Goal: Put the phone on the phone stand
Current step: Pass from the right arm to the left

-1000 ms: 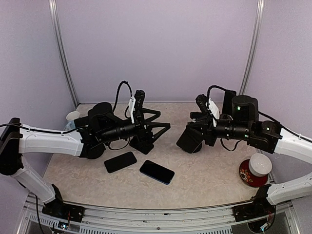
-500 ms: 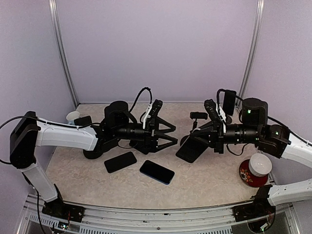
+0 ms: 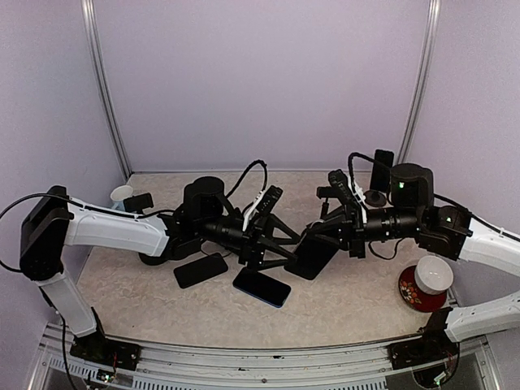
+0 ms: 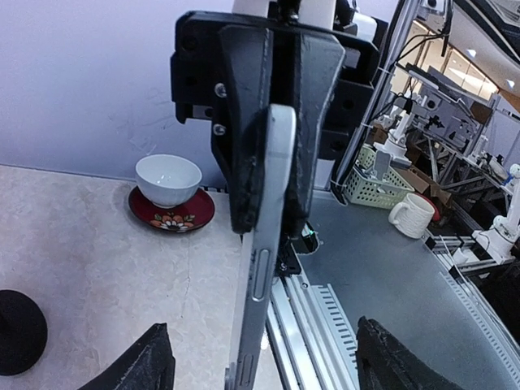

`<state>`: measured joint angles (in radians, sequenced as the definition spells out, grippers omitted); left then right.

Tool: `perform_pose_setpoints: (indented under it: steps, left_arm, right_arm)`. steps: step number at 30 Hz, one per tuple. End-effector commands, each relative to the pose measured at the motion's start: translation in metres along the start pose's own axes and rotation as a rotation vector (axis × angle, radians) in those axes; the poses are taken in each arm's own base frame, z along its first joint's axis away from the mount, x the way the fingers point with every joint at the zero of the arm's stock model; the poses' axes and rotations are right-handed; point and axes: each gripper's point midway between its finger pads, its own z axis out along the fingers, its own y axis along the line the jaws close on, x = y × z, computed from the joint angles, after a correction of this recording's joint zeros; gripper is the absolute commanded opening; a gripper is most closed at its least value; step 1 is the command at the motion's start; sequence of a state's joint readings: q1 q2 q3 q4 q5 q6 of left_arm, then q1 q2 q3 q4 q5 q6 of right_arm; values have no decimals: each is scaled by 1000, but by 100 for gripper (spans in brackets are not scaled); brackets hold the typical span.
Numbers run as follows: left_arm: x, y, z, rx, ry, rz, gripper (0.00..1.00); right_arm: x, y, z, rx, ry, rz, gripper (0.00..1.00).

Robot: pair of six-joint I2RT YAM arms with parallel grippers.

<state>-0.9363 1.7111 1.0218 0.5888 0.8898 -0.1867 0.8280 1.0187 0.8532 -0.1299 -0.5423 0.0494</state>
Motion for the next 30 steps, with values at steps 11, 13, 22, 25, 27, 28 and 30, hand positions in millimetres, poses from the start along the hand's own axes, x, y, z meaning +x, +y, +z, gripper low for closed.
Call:
perform_pose_setpoints:
  steps: [11, 13, 22, 25, 27, 28, 30]
  left_arm:
    - [20, -9, 3, -2, 60, 15, 30]
    - [22, -8, 4, -7, 64, 13, 19]
    - [19, -5, 2, -53, 44, 24, 0]
    - [15, -4, -2, -79, 20, 32, 0]
    - [12, -5, -4, -88, 1, 36, 0]
    - [11, -7, -5, -88, -8, 38, 0]
    - [9, -9, -7, -88, -24, 40, 0]
  right_arm:
    - [-44, 5, -1, -48, -125, -22, 0]
    - [-45, 5, -1, -50, -128, -20, 0]
    - [-47, 5, 2, -59, -140, -18, 9]
    - [-47, 6, 1, -59, -152, -18, 35]
    - [-50, 7, -1, -60, -171, -21, 48]
    - [-50, 7, -2, -62, -180, -20, 52]
    - [-52, 9, -4, -68, -205, -23, 57]
